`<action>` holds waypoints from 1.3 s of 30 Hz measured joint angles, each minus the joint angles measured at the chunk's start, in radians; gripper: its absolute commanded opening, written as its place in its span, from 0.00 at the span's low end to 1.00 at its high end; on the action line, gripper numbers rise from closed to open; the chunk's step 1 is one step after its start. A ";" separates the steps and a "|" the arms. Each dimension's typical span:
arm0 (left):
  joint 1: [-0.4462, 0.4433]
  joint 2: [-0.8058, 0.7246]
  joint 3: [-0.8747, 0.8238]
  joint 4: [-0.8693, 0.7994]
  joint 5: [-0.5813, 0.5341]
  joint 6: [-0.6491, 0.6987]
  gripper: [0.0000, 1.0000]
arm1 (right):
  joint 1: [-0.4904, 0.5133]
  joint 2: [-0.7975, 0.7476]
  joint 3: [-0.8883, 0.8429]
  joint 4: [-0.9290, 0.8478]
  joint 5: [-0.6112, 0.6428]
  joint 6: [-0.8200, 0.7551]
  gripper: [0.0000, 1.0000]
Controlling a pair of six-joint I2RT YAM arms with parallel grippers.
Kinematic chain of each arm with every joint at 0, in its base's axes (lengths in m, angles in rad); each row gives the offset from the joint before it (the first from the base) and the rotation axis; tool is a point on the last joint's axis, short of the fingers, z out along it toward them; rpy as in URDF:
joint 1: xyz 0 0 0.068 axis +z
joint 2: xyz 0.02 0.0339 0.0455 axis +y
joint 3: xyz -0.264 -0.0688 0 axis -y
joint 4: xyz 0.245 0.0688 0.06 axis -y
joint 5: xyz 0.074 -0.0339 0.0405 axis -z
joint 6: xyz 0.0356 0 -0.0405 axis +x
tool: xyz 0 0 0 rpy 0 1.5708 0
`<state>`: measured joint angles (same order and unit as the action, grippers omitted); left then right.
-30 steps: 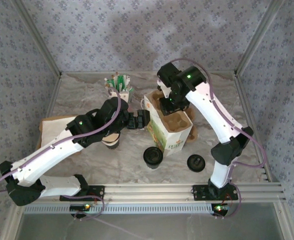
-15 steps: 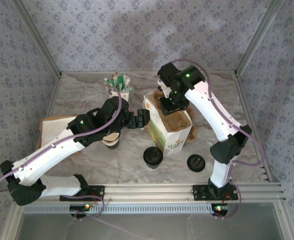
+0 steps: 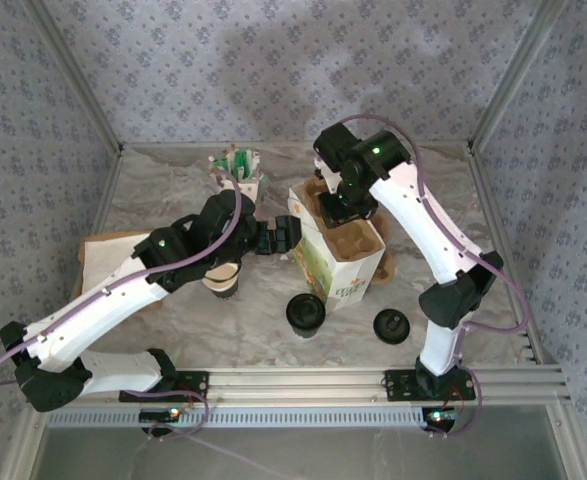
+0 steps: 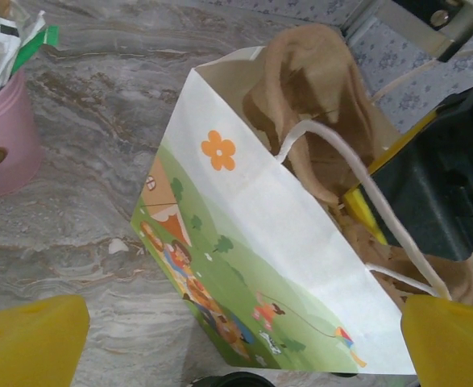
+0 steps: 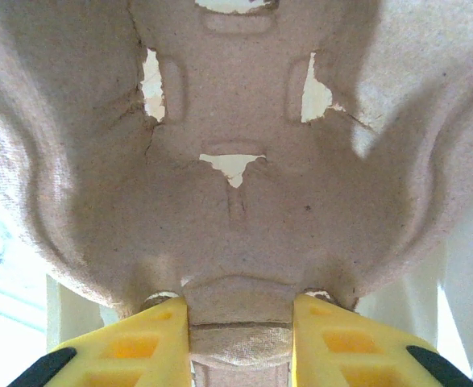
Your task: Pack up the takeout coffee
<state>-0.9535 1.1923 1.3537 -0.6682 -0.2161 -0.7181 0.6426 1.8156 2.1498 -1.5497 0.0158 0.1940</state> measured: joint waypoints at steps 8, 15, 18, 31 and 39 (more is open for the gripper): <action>0.000 -0.070 -0.035 0.069 0.008 -0.010 0.99 | 0.000 -0.035 0.000 0.000 0.015 0.000 0.33; 0.000 -0.092 -0.054 0.124 0.050 -0.031 0.99 | 0.000 -0.046 0.000 0.000 0.015 0.003 0.33; 0.000 -0.062 -0.047 0.131 0.074 -0.035 0.99 | 0.000 -0.046 -0.001 0.000 0.016 0.004 0.33; 0.009 0.077 0.005 0.105 0.143 -0.063 0.26 | 0.004 -0.054 -0.068 0.005 0.023 0.004 0.33; 0.018 0.074 0.005 0.095 0.126 -0.065 0.09 | 0.024 -0.072 -0.093 0.006 0.023 0.004 0.32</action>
<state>-0.9356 1.2659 1.3586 -0.5735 -0.0906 -0.7834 0.6662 1.7435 2.0571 -1.5440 0.0387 0.1978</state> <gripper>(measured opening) 0.102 0.329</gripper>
